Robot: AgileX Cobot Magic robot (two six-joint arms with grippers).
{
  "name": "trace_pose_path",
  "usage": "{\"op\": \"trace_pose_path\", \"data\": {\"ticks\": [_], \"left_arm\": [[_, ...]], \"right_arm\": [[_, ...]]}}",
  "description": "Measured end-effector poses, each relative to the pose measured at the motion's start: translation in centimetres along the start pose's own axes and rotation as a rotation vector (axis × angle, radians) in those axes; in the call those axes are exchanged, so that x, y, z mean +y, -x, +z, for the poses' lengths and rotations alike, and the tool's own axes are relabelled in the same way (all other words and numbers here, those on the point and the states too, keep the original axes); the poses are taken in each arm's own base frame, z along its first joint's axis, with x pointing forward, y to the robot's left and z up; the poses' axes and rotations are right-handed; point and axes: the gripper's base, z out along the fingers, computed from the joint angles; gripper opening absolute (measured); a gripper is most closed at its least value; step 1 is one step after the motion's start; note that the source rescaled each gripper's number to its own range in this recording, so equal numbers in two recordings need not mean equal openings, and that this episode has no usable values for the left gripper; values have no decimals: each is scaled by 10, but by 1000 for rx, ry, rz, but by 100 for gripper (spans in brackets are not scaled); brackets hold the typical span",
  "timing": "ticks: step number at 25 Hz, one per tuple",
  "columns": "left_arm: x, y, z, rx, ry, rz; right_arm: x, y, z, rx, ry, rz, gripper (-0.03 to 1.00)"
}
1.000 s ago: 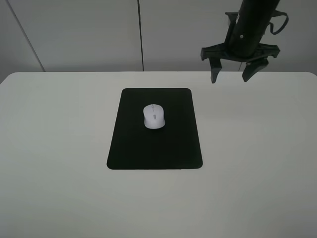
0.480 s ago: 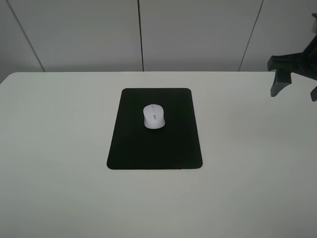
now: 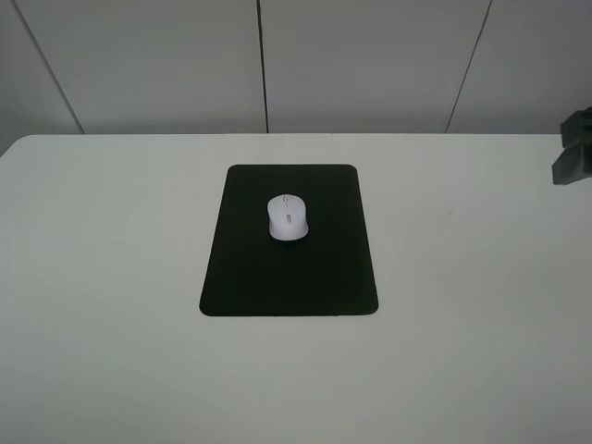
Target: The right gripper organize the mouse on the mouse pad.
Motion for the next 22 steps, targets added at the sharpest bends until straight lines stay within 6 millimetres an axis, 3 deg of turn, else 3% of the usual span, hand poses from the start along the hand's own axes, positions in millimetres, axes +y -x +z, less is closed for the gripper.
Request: {"op": "trace_pose_path", "data": {"ticks": [5,15,22], "left_arm": [[0,0,0,0,0,0],[0,0,0,0,0,0],[0,0,0,0,0,0]], "right_arm": [[-1,-30,-27,-111,55,-53,100],[-30,-92,-81,-359,151,-29,100],[-39,-127,-104,-472,253,-102,100]]}}
